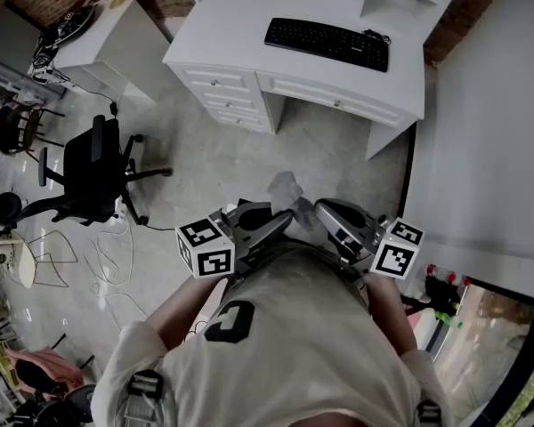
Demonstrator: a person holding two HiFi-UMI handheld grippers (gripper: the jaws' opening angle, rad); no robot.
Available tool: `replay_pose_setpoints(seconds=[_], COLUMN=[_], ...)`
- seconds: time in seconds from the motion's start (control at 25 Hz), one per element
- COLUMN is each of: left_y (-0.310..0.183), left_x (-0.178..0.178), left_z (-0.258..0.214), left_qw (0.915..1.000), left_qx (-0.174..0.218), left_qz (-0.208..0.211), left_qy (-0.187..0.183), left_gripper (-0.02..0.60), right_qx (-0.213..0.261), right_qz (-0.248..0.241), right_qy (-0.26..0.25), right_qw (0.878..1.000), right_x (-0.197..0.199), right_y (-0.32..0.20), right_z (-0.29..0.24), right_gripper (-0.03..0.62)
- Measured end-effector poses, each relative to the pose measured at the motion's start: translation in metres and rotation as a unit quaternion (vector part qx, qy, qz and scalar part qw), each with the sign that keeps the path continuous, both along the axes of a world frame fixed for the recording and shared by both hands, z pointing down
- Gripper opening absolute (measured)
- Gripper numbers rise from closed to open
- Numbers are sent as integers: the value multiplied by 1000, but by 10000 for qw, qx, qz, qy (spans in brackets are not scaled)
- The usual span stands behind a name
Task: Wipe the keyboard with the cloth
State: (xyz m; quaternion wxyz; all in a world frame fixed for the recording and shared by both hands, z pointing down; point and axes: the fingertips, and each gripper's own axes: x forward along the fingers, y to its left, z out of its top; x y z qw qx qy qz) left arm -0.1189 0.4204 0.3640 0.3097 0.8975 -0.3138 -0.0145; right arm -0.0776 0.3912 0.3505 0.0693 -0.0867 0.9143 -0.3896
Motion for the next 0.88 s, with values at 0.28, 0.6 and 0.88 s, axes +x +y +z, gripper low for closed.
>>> replay_pose_setpoints(seconds=[0.28, 0.6, 0.88], left_y=[27, 35, 54], left_x=[-4, -56, -86], left_z=[-56, -144, -182], left_qw=[9896, 9484, 9382], left_qx=[974, 2123, 2262], left_qz=[-671, -1674, -2179], left_qy=[-817, -1654, -1453], left_gripper=[11, 10, 10], right_qx=[329, 2744, 3358], right_qz=[90, 143, -144], right_qy=[41, 788, 323], right_qw=[9994, 9583, 9413], right_x=[13, -34, -81], right_y=[33, 28, 39], right_z=[-35, -109, -158], right_gripper=[6, 6, 6])
